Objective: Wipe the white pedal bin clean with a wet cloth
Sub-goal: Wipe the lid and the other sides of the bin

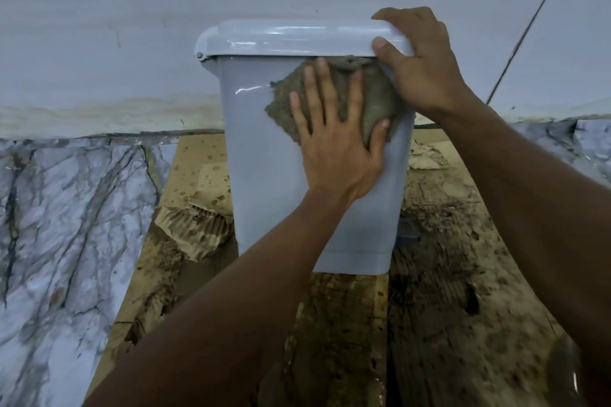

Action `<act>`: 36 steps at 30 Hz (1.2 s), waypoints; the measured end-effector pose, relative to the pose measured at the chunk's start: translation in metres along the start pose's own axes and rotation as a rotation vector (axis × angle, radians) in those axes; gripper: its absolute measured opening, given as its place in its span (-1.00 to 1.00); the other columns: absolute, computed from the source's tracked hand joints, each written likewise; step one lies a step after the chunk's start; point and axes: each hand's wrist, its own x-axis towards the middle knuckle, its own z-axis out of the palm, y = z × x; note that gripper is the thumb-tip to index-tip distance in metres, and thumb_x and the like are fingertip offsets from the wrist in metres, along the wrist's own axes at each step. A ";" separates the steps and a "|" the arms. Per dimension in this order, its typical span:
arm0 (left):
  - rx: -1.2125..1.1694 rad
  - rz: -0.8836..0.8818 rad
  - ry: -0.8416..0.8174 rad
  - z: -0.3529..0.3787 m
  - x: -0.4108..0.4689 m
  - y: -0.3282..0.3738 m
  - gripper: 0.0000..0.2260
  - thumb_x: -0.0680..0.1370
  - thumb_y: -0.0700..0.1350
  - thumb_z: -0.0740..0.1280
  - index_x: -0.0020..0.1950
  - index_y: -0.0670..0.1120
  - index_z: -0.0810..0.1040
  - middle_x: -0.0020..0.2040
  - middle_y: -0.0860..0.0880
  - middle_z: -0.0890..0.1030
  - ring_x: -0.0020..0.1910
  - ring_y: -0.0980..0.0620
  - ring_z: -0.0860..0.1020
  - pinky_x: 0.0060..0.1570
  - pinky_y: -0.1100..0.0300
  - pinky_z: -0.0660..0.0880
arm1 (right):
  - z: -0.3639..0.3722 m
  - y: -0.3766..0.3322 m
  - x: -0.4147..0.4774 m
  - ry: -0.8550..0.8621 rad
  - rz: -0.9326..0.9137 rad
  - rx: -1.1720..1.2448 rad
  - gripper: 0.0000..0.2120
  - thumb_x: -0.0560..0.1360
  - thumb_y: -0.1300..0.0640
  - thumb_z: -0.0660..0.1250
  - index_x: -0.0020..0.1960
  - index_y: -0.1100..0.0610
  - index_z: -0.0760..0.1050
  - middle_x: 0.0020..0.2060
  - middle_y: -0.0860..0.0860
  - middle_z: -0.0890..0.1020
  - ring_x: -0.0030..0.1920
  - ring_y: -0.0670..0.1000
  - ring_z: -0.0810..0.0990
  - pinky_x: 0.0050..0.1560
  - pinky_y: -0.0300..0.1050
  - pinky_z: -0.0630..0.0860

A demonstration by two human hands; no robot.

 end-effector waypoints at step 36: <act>-0.082 -0.275 -0.034 0.014 -0.176 -0.104 -0.29 0.65 0.23 0.11 0.65 -0.19 0.07 0.64 -0.35 -0.06 0.64 -0.33 -0.08 0.54 -0.34 0.08 | -0.001 0.001 -0.001 -0.005 -0.011 -0.028 -0.62 0.57 -0.09 0.23 0.37 -0.09 0.45 0.29 -0.01 0.45 0.36 0.07 0.33 0.29 -0.15 0.24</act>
